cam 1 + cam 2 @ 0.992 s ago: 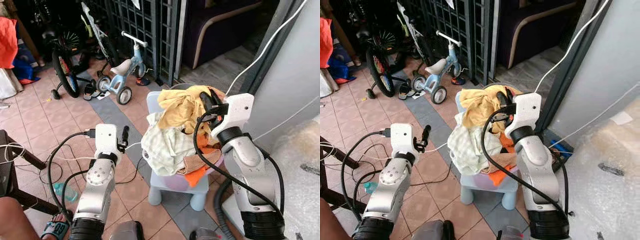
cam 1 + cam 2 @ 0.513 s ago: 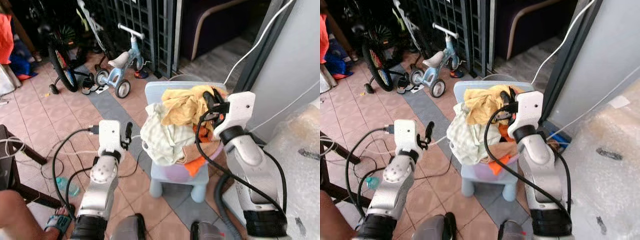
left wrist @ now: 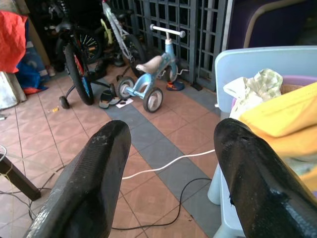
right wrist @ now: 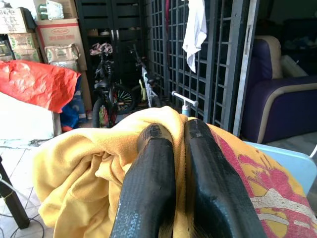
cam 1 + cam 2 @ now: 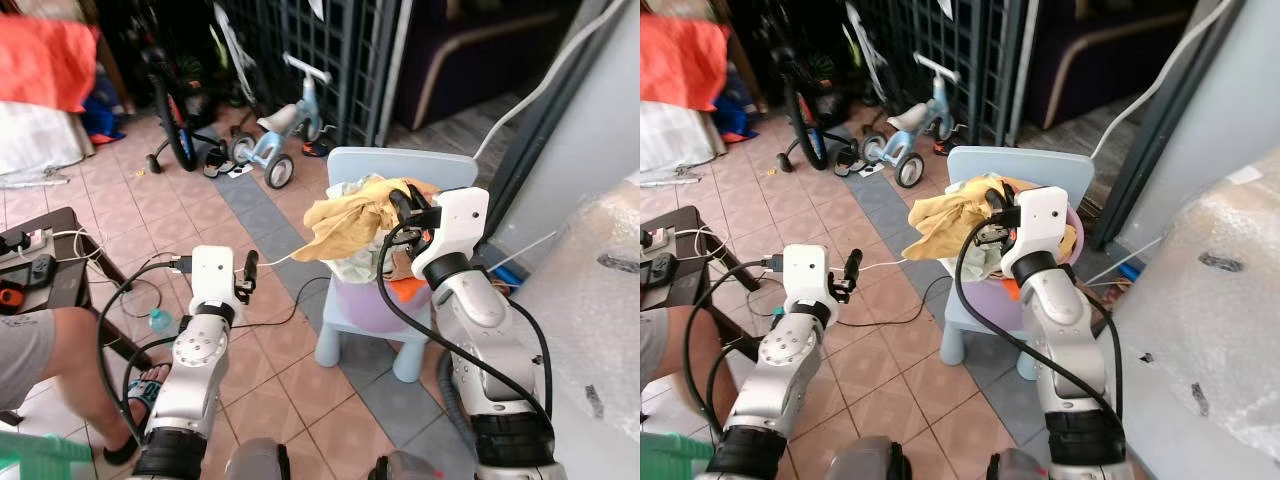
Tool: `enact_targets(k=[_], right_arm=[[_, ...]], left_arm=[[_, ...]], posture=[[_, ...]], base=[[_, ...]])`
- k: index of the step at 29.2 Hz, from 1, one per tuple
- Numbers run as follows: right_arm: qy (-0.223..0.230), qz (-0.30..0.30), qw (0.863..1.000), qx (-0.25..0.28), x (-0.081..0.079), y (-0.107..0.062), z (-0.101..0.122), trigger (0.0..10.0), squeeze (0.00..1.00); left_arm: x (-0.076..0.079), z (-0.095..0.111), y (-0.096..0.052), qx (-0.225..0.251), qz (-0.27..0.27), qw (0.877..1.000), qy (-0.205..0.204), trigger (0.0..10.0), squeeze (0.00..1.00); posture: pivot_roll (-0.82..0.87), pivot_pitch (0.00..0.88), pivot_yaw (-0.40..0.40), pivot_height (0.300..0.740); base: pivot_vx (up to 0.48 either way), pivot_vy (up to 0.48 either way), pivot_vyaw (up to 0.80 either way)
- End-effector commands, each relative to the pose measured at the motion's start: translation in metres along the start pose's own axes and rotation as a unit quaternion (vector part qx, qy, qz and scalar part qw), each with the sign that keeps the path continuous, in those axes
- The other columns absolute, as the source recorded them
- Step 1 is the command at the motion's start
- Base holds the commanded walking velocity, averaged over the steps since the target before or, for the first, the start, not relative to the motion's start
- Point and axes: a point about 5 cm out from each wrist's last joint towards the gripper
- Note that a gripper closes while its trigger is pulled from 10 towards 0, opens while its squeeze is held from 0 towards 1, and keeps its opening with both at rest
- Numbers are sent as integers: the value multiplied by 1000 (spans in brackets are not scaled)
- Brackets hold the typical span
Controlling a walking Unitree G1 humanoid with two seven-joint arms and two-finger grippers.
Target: Clothes washing
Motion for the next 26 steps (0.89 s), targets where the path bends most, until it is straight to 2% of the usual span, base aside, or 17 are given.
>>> enact_targets(k=[1, 3, 5, 10, 12, 13, 17, 20, 24, 26], right_arm=[[-22, -23, 999, 37, 7, 2, 15, 10000, 0], [-35, -38, 998, 44, 11, 2, 17, 10000, 0], [-59, -76, 993, 65, 22, 3, 26, 10000, 0], [-95, -104, 987, 78, 31, 5, 32, 10000, 0], [-128, -130, 979, 88, 38, 4, 37, 10000, 0], [-128, -130, 979, 88, 38, 4, 37, 10000, 0], [-182, -190, 960, 98, 54, 3, 44, 10000, 0], [-190, -212, 953, 103, 61, 3, 47, 10000, 0], [-180, -210, 956, 96, 61, 7, 44, 10000, 0], [-152, -194, 966, 82, 58, 8, 37, 10000, 0]], left_arm=[[3, 3, 0, 8, -3, 1000, -4, 10000, 0], [3, 4, 0, 10, -6, 1000, -5, 10000, 0], [3, 4, -1, 13, -10, 1000, -9, 10000, 0], [3, 4, -1, 13, -16, 1000, -8, 10000, 0], [4, 5, -1, 14, -21, 1000, -9, 10000, 0], [4, 5, -1, 14, -21, 1000, -9, 10000, 0], [5, 4, -2, 12, -22, 1000, -9, 10000, 0], [5, 3, -3, 8, -26, 1000, -9, 10000, 0], [8, 5, -3, 14, -46, 999, -16, 10000, 0], [8, 6, -3, 15, -45, 999, -21, 10000, 0]], posture=[[-36, 34, 69, 740], [-37, 35, 69, 740], [-37, 38, 71, 740], [-39, 42, 72, 740], [-38, 45, 71, 740], [-38, 45, 71, 740], [-37, 47, 71, 740], [-38, 46, 71, 740], [-39, 45, 70, 740], [-37, 43, 69, 740]], base=[[0, 0, -781], [0, 0, -778], [0, 0, -778], [0, 0, -780], [0, 0, -775], [0, 0, -775], [0, 0, -775], [0, 0, -775], [0, 0, -777], [0, 0, -781]])
Point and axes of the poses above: a point about 5 cm out from each wrist's last joint towards the gripper, its own y axis pointing out of the wrist towards the gripper, its own z axis along the axis of the wrist's last joint, x = y × z, and after that the axes turned 11 degrees about y, right-handed
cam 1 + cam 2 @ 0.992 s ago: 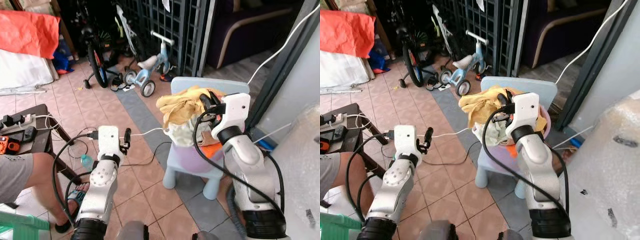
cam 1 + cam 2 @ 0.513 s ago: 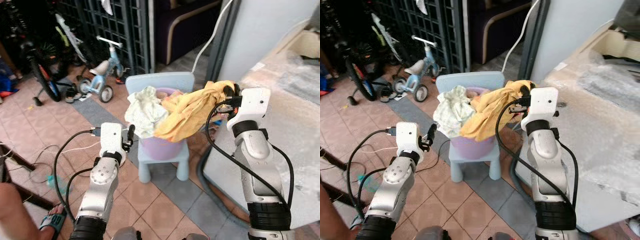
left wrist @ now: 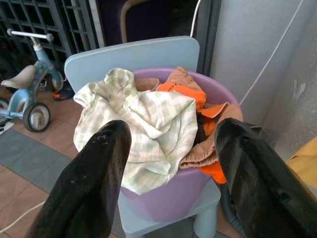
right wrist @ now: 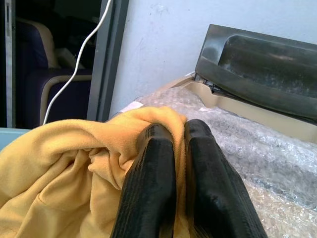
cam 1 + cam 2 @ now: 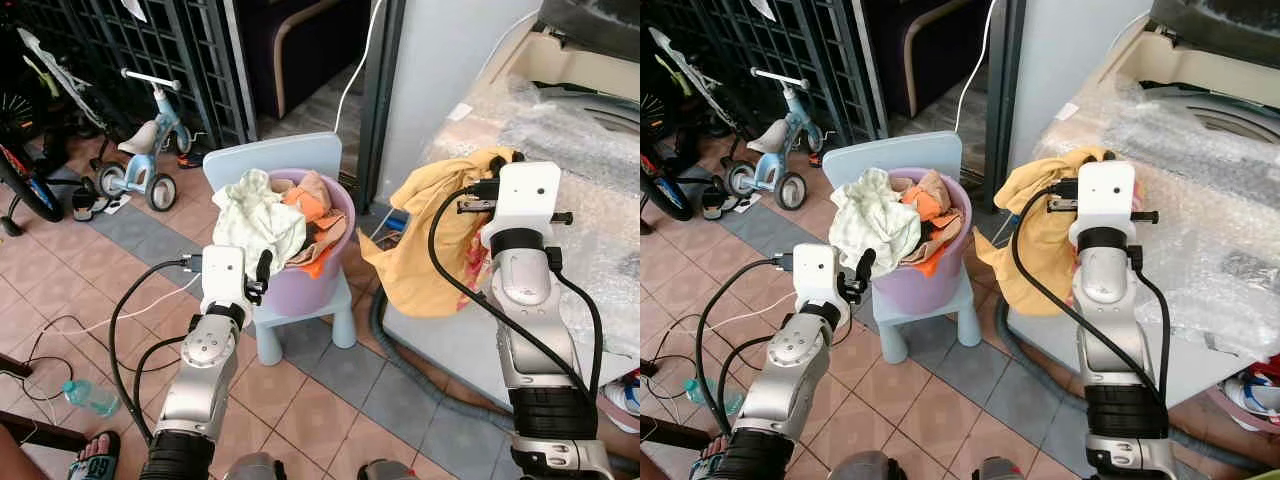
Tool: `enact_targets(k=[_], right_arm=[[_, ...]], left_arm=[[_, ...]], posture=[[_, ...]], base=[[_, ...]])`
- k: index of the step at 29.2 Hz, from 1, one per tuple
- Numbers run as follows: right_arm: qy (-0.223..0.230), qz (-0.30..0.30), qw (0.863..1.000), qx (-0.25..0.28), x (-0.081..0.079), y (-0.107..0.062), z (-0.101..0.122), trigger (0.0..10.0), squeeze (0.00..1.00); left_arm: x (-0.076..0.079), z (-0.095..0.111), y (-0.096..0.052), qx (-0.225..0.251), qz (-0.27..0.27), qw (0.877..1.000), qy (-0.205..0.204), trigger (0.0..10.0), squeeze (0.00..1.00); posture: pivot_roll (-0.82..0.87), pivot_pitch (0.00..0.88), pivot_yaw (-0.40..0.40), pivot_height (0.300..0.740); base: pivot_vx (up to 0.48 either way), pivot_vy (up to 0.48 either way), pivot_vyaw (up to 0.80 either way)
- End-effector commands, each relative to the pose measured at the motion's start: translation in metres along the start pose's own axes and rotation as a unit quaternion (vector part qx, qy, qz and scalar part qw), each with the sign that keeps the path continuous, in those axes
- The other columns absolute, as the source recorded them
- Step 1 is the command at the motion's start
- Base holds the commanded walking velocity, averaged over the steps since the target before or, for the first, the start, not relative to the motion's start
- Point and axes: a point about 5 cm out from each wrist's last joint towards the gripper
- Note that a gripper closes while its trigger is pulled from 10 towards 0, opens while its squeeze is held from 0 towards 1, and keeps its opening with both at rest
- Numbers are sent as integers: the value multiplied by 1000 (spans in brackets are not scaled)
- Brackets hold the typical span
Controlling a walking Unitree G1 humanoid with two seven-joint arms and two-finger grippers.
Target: Clothes washing
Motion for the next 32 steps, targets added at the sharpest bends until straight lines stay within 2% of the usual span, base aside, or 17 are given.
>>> enact_targets(k=[1, 4, 6, 11, 26, 32], right_arm=[[24, 20, 1000, 4, -7, 2, 2, 10000, 0], [50, 43, 998, -19, -14, -5, -8, 10000, 0], [46, 46, 997, -40, -15, -13, -19, 10000, 0], [56, 46, 995, -61, -17, -19, -28, 10000, 0], [55, 45, 995, -64, -15, -18, -30, 10000, 0], [59, 55, 995, -62, -21, -18, -29, 10000, 0]], left_arm=[[-3, 1, -1, 0, 4, 1000, -7, 10000, 0], [-3, 1, -1, 0, 4, 1000, -22, 10000, 0], [-2, 1, -2, 0, -5, 1000, -13, 10000, 0], [-1, 3, -5, 11, -25, 999, -20, 10000, 0], [0, 4, -4, 11, -28, 999, -21, 10000, 0], [0, 5, -5, 13, -17, 999, -30, 10000, 0]], posture=[[-37, 43, 70, 740], [-36, 43, 68, 740], [-33, 42, 68, 740], [-33, 43, 70, 740], [-38, 47, 73, 740], [-37, 50, 71, 740]], base=[[0, 0, -781], [0, 0, -767], [0, 0, -716], [0, 0, -758], [0, -320, -776], [0, -84, -774]])
Point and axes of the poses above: a point about 5 cm out from each wrist's last joint towards the gripper, its own y axis pointing out of the wrist towards the gripper, its own z axis along the axis of the wrist's last joint, x = y × z, and after that the axes turned 11 degrees about y, right-handed
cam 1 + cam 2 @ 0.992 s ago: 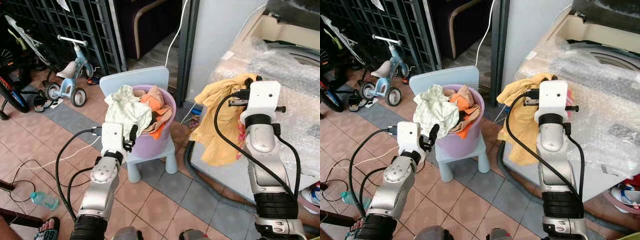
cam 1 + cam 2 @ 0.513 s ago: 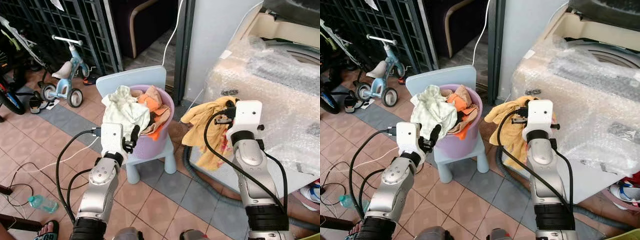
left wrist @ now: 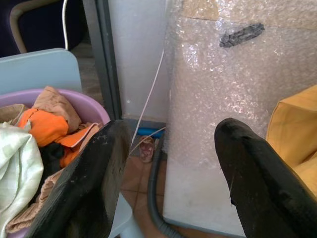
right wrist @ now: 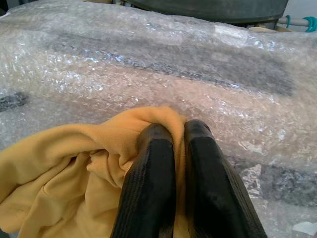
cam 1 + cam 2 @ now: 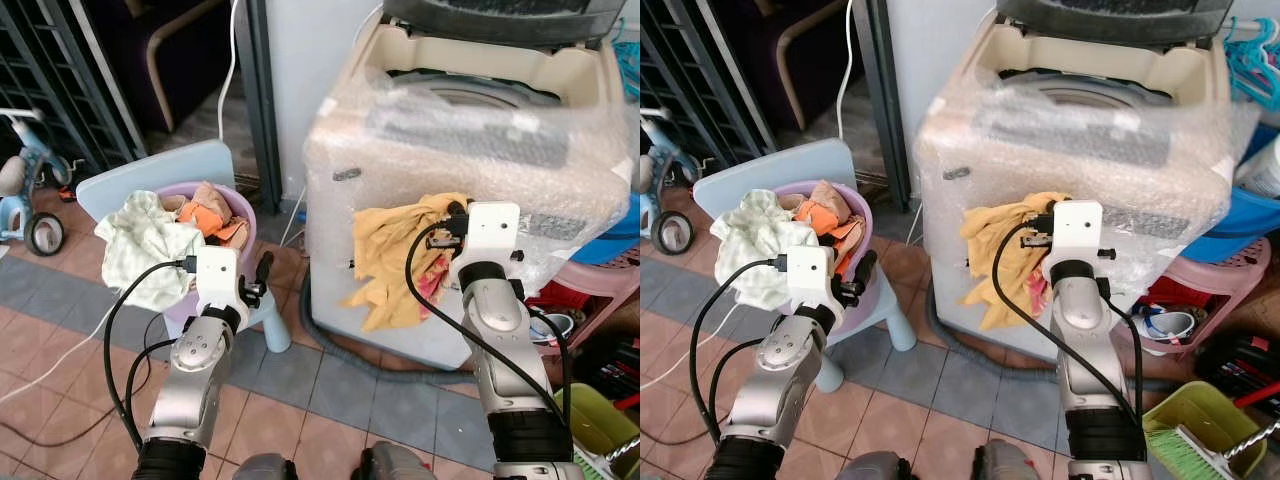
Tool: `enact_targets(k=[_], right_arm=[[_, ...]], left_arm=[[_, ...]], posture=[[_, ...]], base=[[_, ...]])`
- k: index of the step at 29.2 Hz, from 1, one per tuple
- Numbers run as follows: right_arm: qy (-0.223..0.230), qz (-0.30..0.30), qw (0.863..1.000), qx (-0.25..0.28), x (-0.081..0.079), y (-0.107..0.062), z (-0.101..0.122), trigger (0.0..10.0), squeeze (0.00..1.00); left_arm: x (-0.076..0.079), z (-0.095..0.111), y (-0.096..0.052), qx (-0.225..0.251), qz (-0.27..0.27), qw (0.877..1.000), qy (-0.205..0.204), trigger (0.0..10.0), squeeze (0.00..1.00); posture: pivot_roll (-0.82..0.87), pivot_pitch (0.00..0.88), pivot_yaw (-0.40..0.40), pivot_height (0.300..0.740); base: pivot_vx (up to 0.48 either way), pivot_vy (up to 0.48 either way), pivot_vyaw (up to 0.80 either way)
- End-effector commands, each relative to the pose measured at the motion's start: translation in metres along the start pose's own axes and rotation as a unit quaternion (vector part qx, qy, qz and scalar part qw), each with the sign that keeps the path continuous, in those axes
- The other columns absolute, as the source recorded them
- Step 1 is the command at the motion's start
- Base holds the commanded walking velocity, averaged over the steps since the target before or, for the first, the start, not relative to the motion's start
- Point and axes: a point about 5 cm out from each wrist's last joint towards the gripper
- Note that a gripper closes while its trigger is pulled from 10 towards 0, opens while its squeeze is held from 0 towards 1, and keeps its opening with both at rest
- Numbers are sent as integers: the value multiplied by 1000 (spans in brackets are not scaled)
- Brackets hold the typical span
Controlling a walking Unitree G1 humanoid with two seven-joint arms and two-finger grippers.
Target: Clothes washing
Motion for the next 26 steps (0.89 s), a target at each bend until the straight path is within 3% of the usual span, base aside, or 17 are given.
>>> enact_targets(k=[1, 14, 18, 21, 22, 26], right_arm=[[0, 4, 1000, 17, 0, 2, 7, 10000, 0], [11, 46, 998, 41, -11, 0, 15, 10000, 0], [-30, 79, 989, 120, -17, 7, 48, 10000, 0], [-61, 92, 974, 199, -19, 25, 95, 10000, 0], [-54, 100, 971, 211, -19, 33, 109, 10000, 0], [-53, 130, 963, 228, -25, 43, 126, 10000, 0]], left_arm=[[5, 2, 0, 2, -1, 1000, -7, 10000, 0], [2, 5, 0, 15, 1, 1000, -8, 10000, 0], [2, 10, -1, 26, 0, 1000, -9, 10000, 0], [3, 9, -2, 29, -8, 1000, -8, 10000, 0], [4, 8, -2, 30, -11, 999, -8, 10000, 0], [6, 8, -2, 29, -10, 999, -11, 10000, 0]], posture=[[-37, 50, 71, 740], [-38, 56, 70, 740], [-36, 58, 71, 740], [-41, 57, 72, 740], [-40, 55, 70, 740], [-38, 56, 66, 740]], base=[[0, 0, -769], [0, 0, -52], [220, 0, 0], [364, 0, 0], [454, 0, 0], [449, 0, 0]])
Point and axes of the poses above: a point about 5 cm out from each wrist's last joint towards the gripper, its own y axis pointing out of the wrist towards the gripper, its own z axis along the axis of the wrist's last joint, x = y × z, and after that the axes turned 11 degrees about y, right-handed
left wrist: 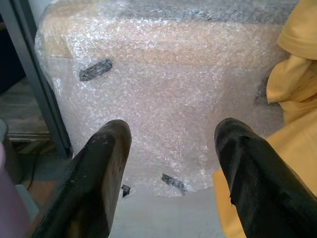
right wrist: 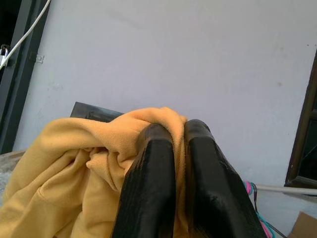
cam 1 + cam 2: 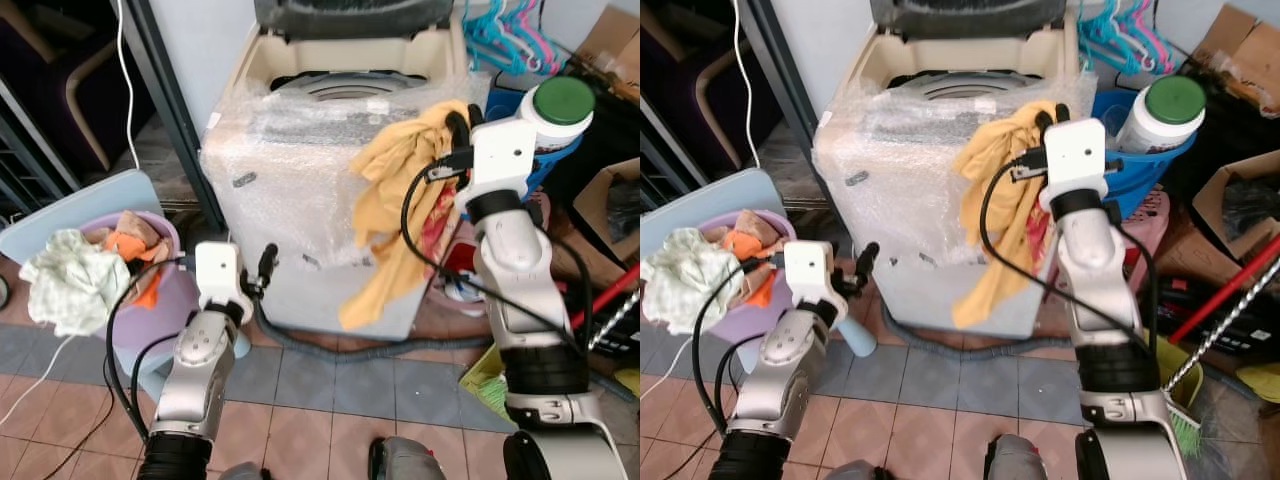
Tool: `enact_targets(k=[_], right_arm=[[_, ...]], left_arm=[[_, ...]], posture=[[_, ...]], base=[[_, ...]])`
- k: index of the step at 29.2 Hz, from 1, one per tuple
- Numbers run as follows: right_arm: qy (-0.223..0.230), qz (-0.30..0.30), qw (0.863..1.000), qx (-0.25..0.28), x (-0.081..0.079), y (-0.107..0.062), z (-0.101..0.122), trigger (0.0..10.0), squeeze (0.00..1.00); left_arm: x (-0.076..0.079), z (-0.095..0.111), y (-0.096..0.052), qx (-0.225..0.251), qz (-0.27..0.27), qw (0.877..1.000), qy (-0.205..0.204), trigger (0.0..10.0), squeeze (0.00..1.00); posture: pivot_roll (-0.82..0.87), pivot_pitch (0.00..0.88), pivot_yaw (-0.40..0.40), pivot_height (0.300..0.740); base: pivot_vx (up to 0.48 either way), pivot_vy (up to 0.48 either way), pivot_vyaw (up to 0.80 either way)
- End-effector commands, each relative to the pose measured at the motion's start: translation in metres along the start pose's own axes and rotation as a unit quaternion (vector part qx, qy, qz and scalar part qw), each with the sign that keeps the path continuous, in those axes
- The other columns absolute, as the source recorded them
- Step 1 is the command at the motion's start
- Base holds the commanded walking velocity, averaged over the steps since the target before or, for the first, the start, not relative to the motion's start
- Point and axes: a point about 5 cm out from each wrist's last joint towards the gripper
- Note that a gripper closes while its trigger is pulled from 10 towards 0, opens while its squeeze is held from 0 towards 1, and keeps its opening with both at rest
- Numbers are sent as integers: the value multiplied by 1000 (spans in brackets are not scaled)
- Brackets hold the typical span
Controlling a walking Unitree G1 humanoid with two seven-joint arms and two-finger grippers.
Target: Clothes washing
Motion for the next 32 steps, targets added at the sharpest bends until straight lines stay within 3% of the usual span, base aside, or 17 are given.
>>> enact_targets(k=[1, 14, 20, 32], right_arm=[[11, 21, 1000, 2, -7, 6, 0, 10000, 0], [20, 91, 994, 52, -31, 38, 20, 10000, 0], [23, 97, 993, 60, -34, 44, 23, 10000, 0], [14, 109, 992, 59, -37, 45, 18, 10000, 0]], left_arm=[[-5, 0, -2, 0, 7, 1000, 4, 10000, 0], [-4, -1, -2, -4, 11, 1000, -4, 10000, 0], [-3, -3, -2, -13, 16, 1000, -1, 10000, 0], [-5, -5, -1, -21, 22, 1000, 0, 10000, 0]], posture=[[-37, 56, 66, 740], [-32, 58, 62, 740], [-36, 59, 58, 740], [-33, 50, 53, 740]], base=[[435, 0, 0], [411, 50, 0], [0, 64, 0], [0, 448, 0]])
Point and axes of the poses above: a point about 5 cm out from each wrist's last joint towards the gripper, its own y axis pointing out of the wrist towards the gripper, its own z axis along the axis of the wrist's last joint, x = y × z, and after that the axes turned 11 degrees about y, right-handed
